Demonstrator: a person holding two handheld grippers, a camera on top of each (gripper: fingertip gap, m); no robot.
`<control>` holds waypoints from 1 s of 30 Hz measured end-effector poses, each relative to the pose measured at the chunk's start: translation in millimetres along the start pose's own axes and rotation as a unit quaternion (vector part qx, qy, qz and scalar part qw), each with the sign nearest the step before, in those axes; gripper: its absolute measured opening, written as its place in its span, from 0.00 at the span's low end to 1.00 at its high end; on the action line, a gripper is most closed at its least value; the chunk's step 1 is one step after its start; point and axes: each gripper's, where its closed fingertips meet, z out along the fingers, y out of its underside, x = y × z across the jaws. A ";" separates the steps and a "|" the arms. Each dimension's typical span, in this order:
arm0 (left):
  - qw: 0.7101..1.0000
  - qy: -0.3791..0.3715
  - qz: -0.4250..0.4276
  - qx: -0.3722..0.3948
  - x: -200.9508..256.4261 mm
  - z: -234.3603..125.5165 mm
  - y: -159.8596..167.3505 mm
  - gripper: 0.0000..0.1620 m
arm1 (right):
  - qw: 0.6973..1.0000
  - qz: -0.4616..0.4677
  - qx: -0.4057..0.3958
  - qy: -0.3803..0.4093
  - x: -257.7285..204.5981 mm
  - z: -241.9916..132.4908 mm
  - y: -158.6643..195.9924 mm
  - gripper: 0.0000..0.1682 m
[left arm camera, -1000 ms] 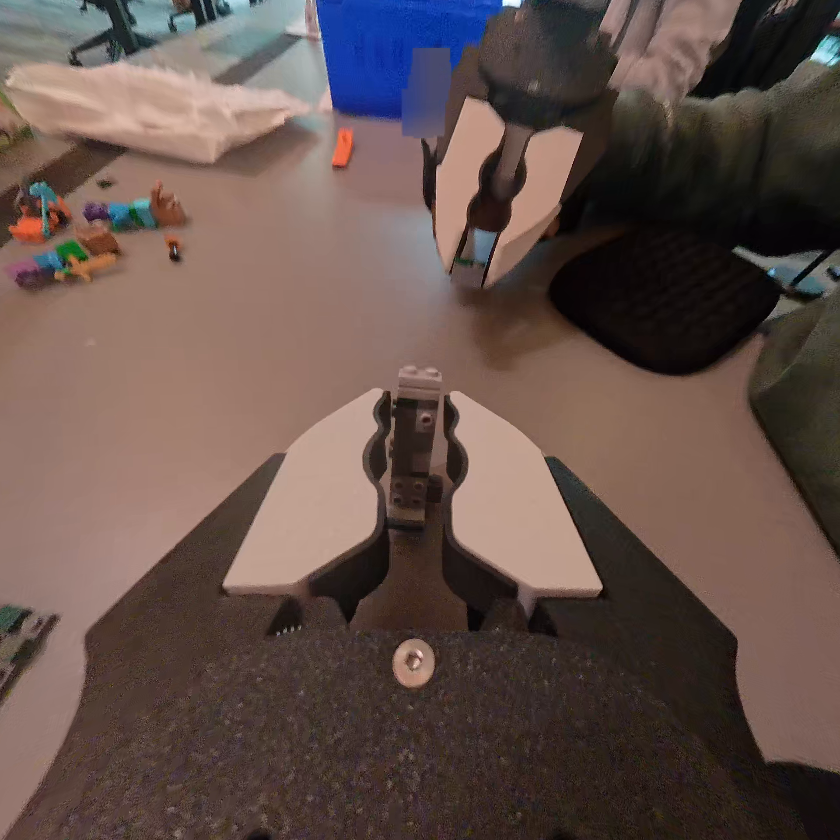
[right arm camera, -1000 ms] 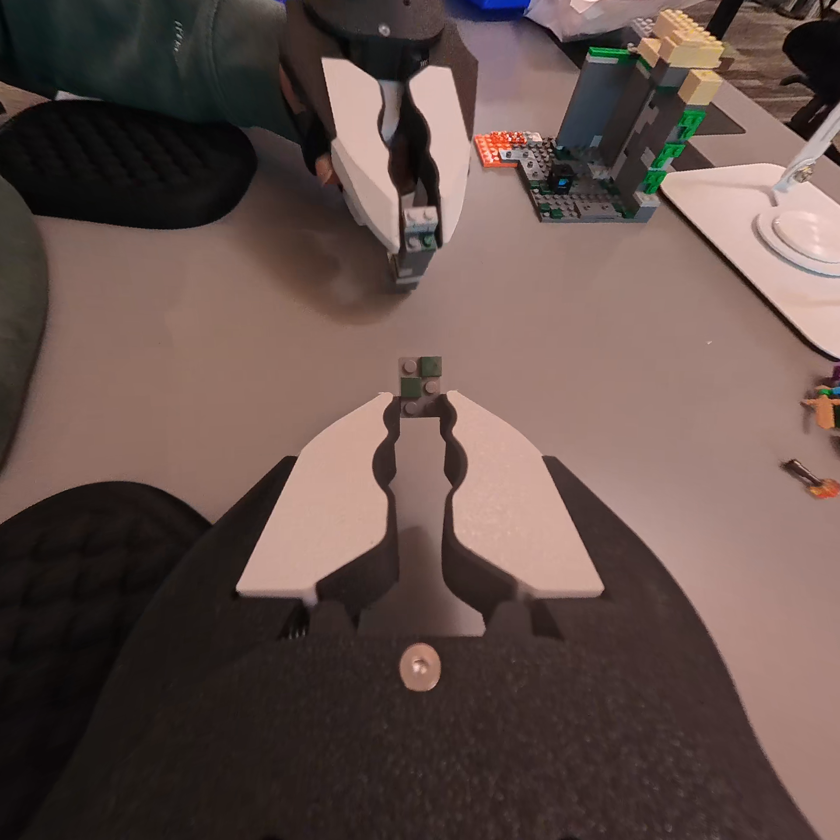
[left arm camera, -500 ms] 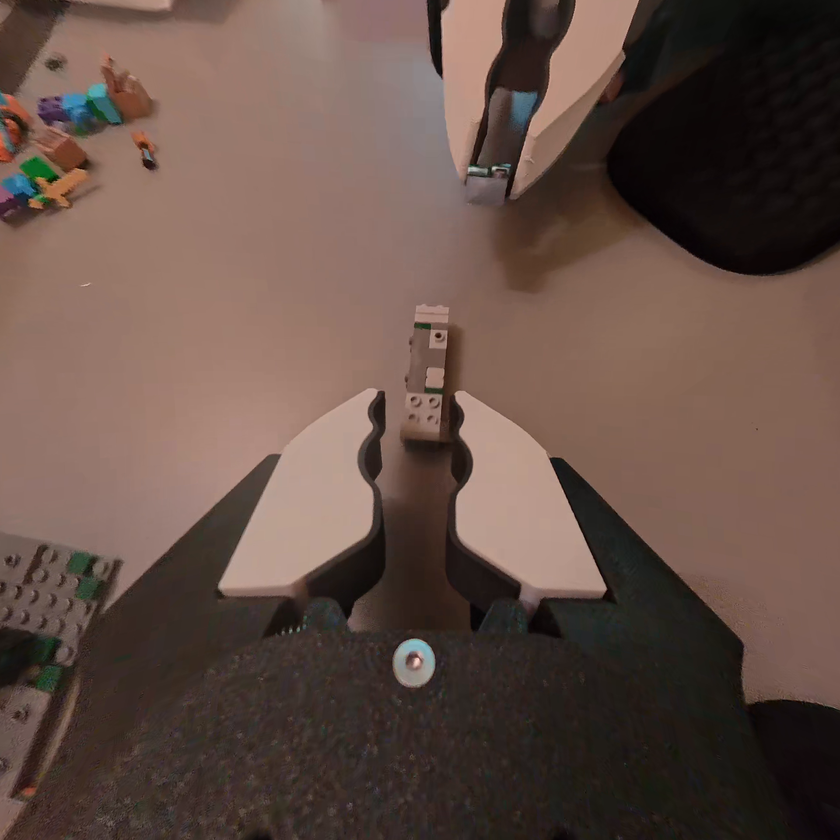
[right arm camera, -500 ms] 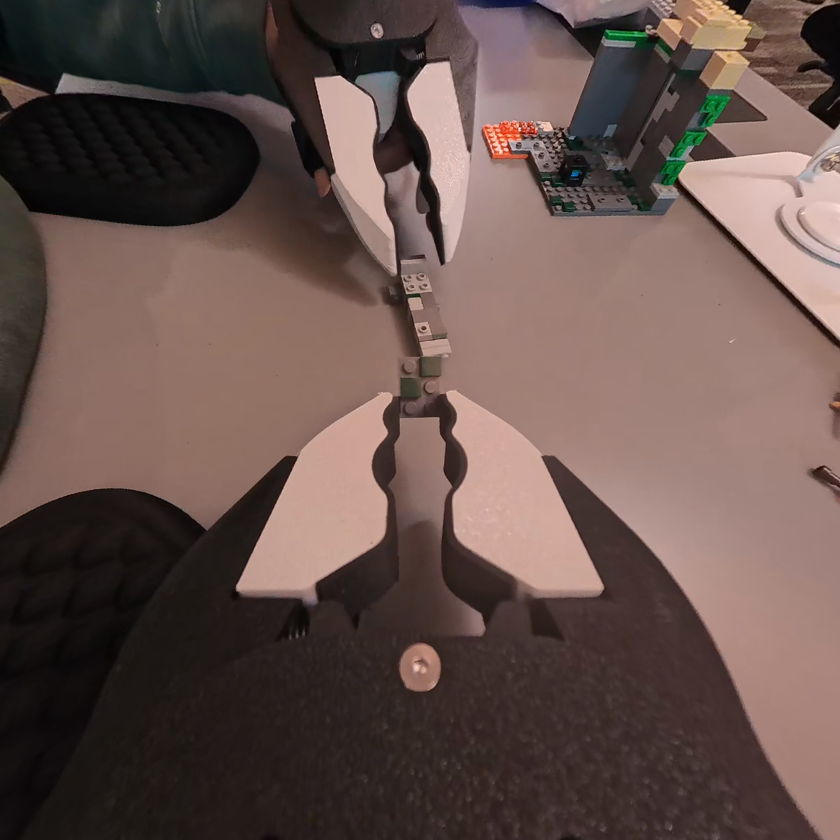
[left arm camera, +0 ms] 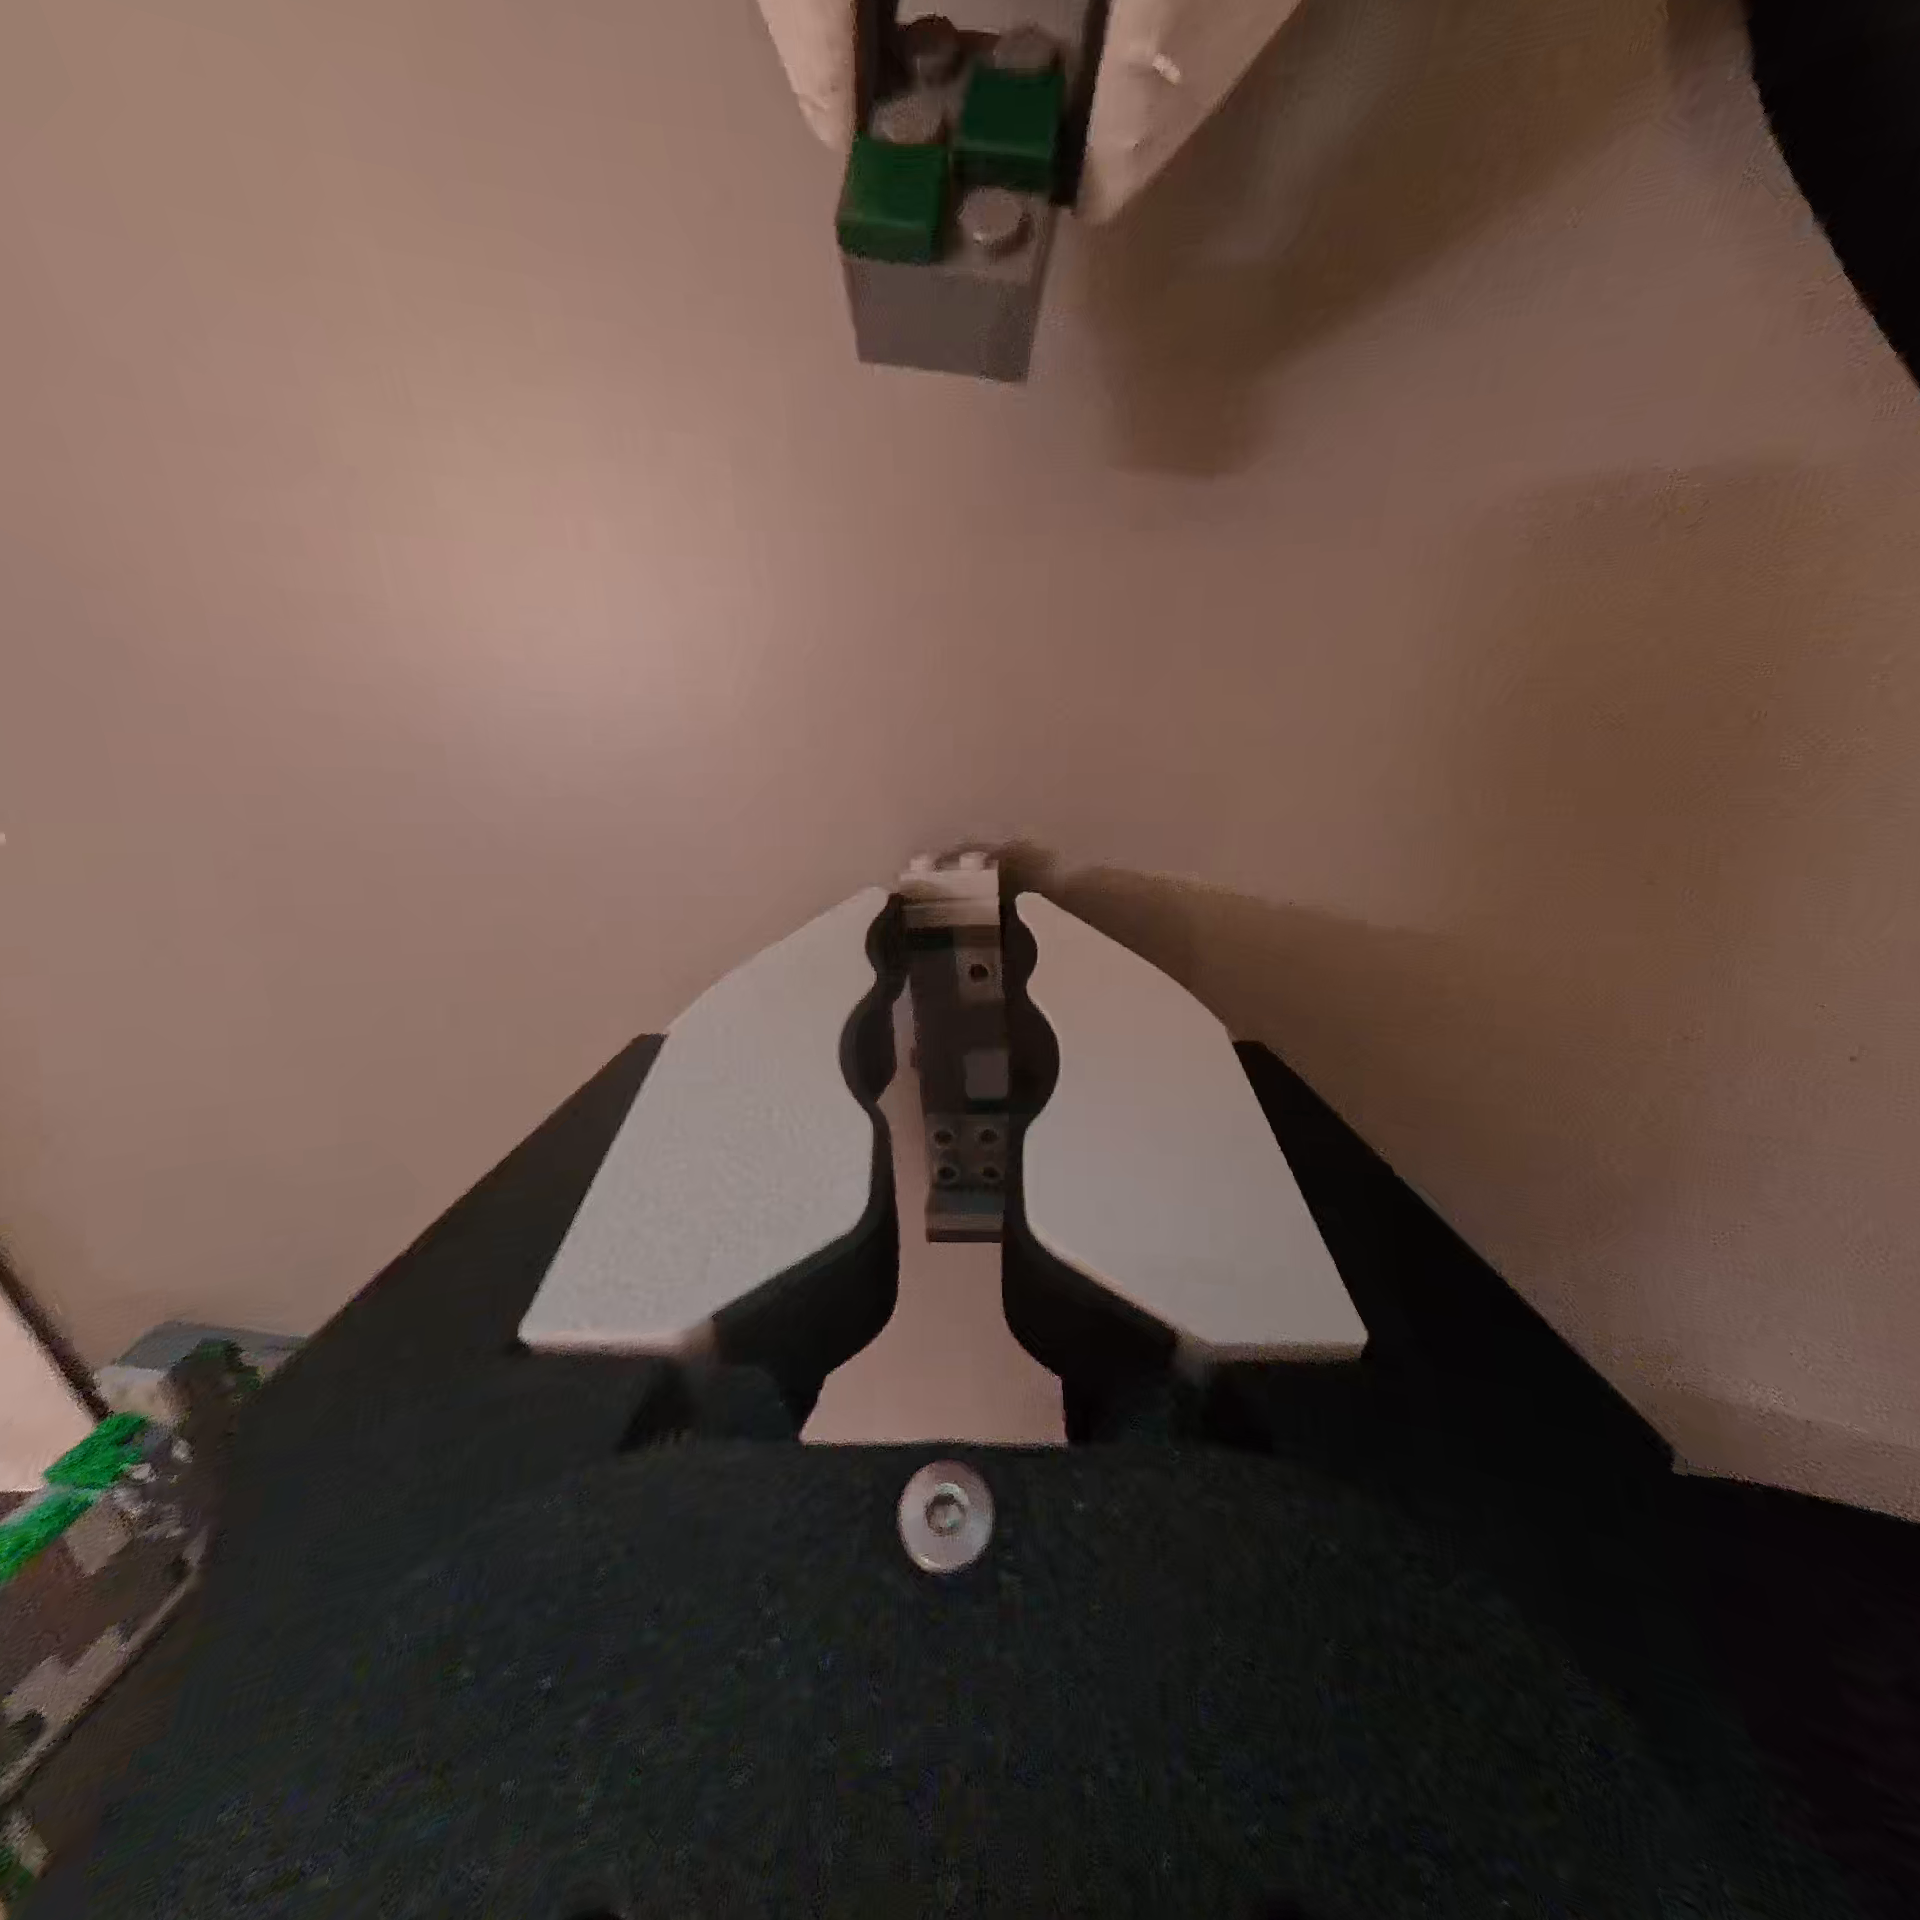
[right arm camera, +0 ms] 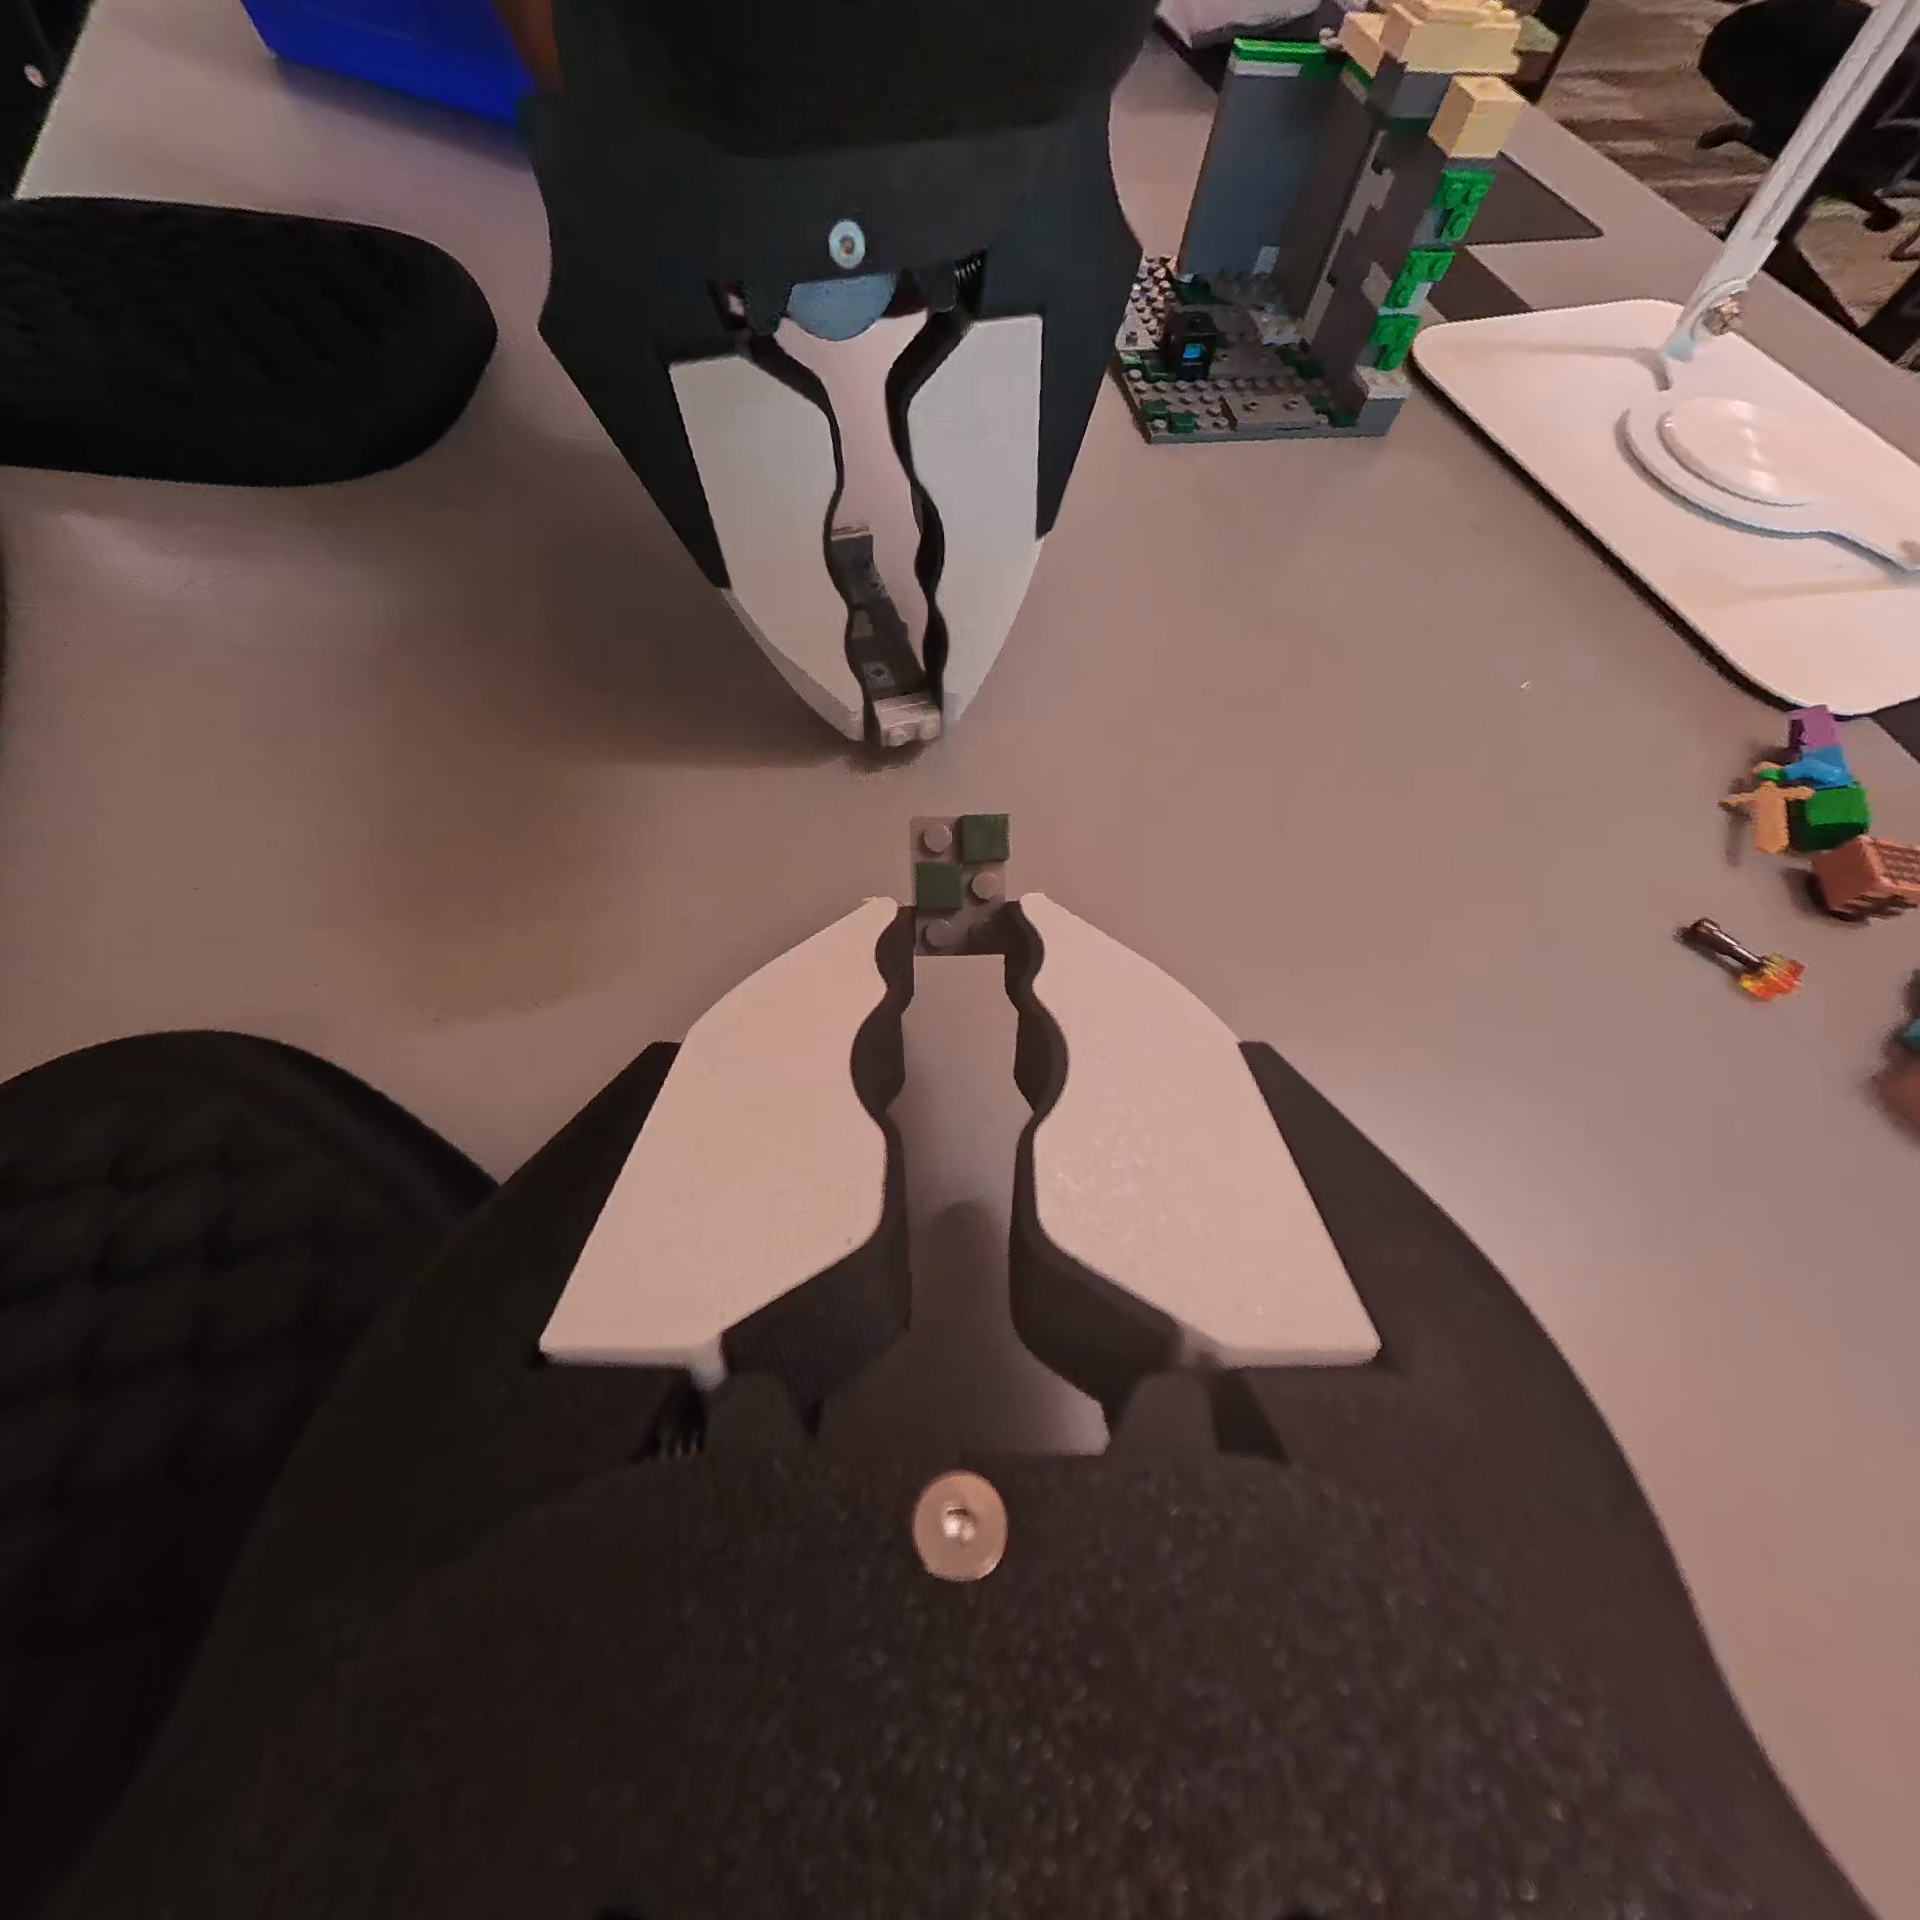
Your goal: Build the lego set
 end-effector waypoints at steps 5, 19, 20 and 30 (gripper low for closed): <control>0.992 -0.016 -0.027 0.124 -9.8 -24.5 -24.0 0.10 | 1.000 -0.009 -0.008 0.005 0.7 -2.5 2.9 0.09; 0.846 0.013 -0.169 0.505 -13.2 -66.5 10.0 0.10 | 1.000 0.002 0.000 -0.003 -1.1 3.6 2.9 0.09; 0.849 0.012 -0.163 0.502 -9.5 -65.7 14.3 0.10 | 1.000 0.002 0.000 -0.004 -1.3 4.1 2.8 0.09; 0.873 0.034 -0.132 0.468 11.8 -62.4 48.5 0.10 | 1.000 0.000 -0.004 -0.009 -3.9 7.3 4.9 0.09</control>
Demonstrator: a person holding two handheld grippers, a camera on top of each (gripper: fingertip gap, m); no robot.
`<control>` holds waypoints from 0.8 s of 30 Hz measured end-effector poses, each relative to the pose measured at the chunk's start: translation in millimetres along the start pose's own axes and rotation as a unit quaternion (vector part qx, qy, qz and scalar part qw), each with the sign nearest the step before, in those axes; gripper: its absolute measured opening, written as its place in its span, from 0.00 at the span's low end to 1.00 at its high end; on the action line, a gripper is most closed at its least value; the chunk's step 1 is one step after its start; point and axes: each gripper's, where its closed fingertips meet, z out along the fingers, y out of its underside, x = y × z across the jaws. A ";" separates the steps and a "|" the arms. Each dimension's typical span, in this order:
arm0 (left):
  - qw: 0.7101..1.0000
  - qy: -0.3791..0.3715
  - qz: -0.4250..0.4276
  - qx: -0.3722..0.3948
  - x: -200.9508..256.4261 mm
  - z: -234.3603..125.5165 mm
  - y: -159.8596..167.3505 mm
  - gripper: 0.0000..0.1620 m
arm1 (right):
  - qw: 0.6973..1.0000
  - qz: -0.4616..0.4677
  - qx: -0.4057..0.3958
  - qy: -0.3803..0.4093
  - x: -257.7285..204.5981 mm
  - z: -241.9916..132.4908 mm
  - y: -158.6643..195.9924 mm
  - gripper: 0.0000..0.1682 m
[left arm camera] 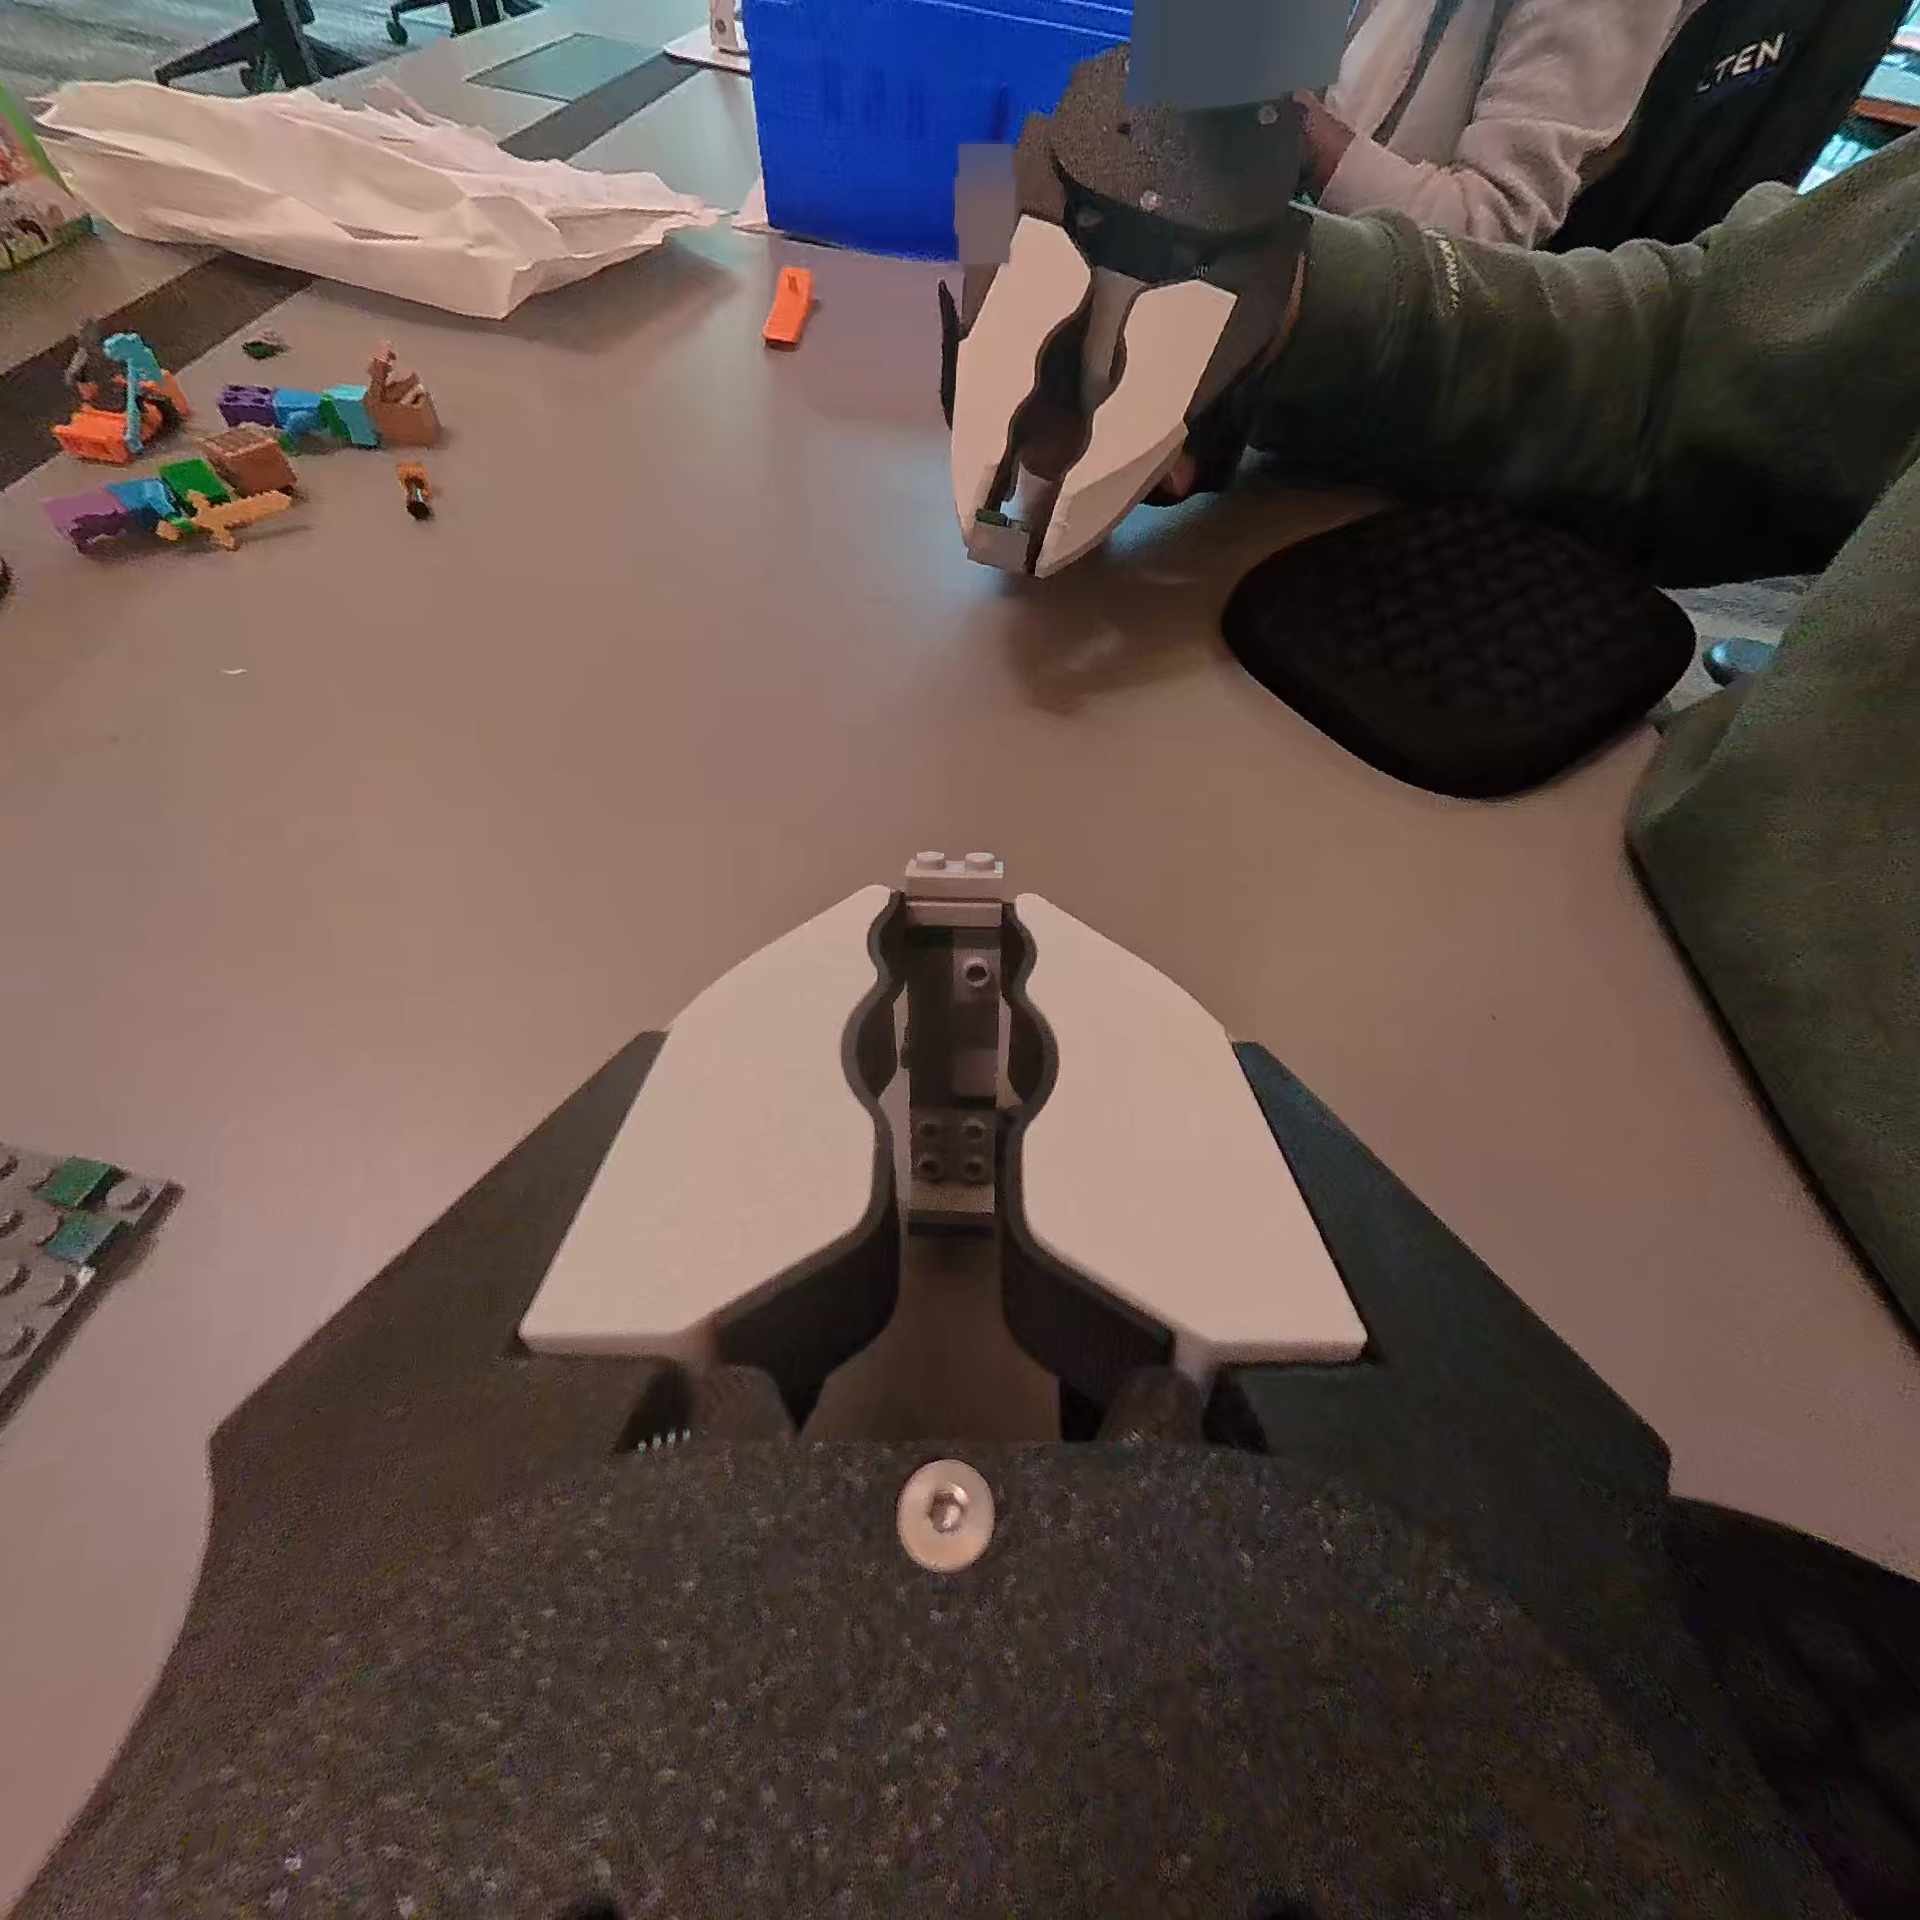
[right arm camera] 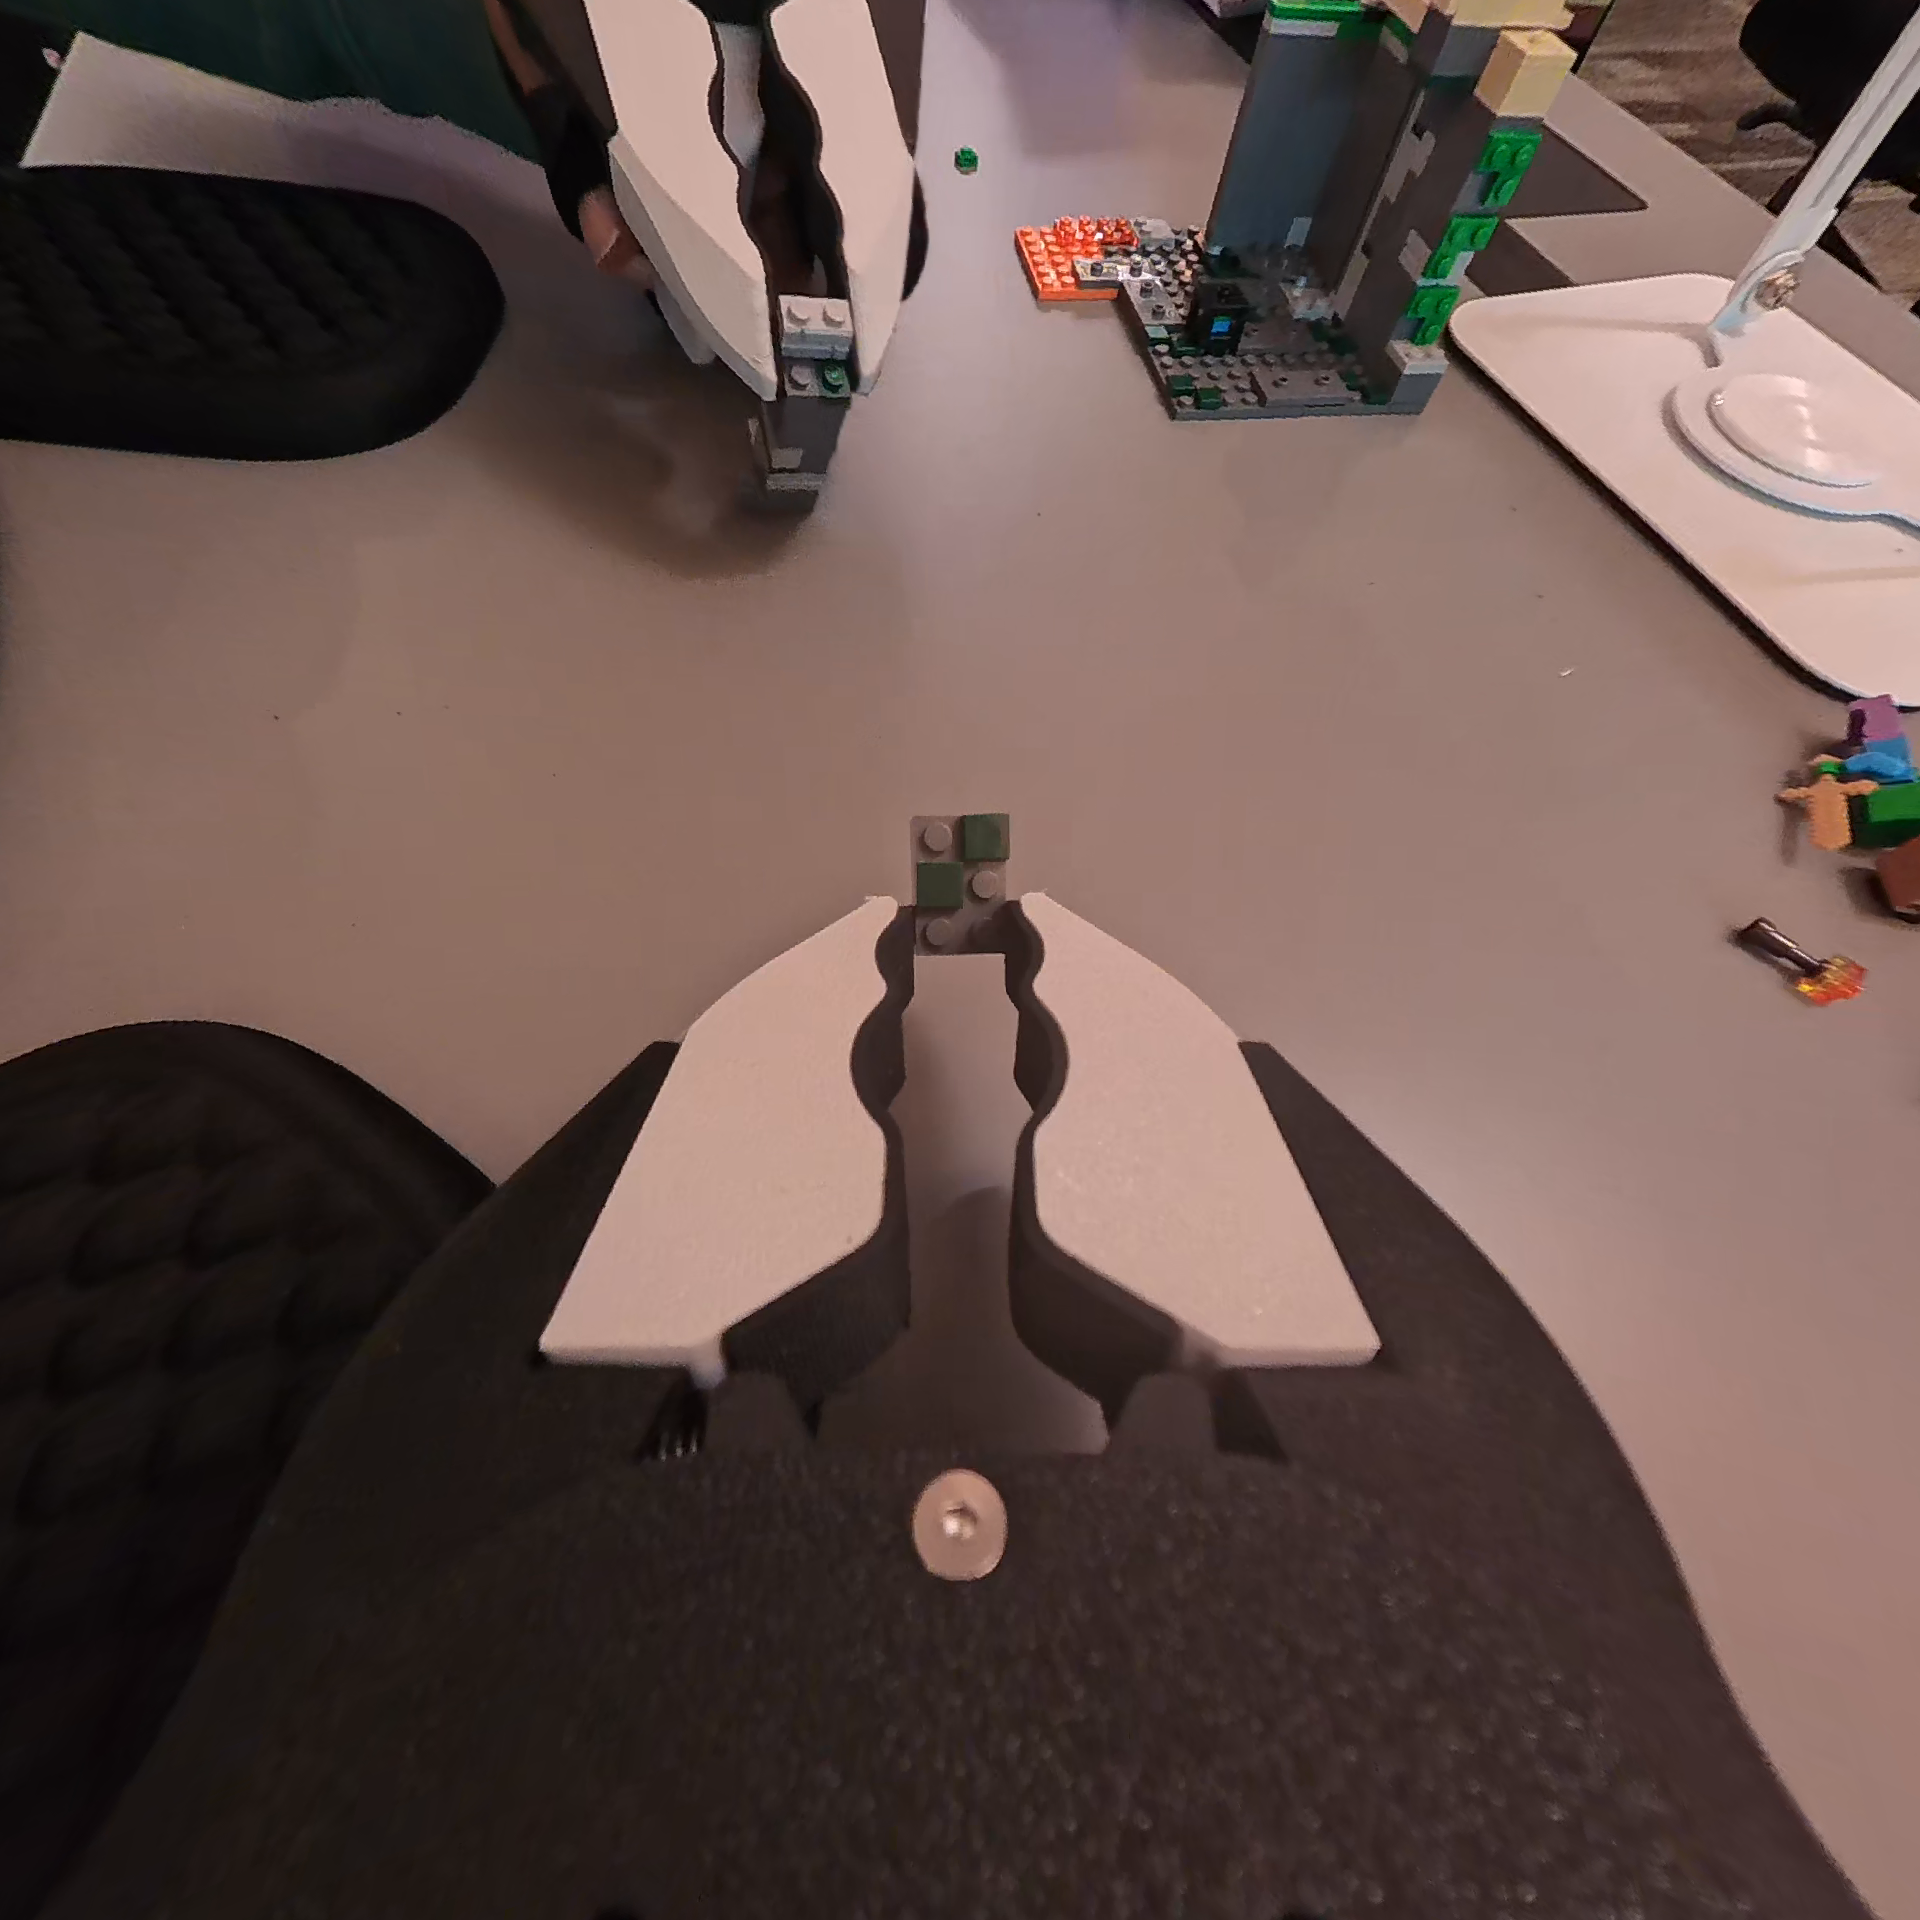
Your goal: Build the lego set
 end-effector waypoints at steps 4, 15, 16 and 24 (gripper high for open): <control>1.000 0.007 0.006 -0.018 3.4 -8.2 10.0 0.10 | 1.000 -0.001 0.001 0.000 -0.4 -0.4 -0.4 0.09; 0.992 -0.034 0.004 -0.122 -6.1 -15.6 23.8 0.14 | 1.000 -0.002 0.001 -0.003 -2.1 0.9 -0.8 0.09; 0.987 -0.042 0.006 -0.157 -8.2 -16.1 25.1 0.14 | 1.000 -0.001 0.001 -0.004 -2.1 1.3 -0.6 0.09; 0.879 -0.044 0.001 -0.475 -1.6 -18.0 32.7 0.14 | 1.000 -0.006 -0.008 -0.007 -4.2 3.0 2.2 0.09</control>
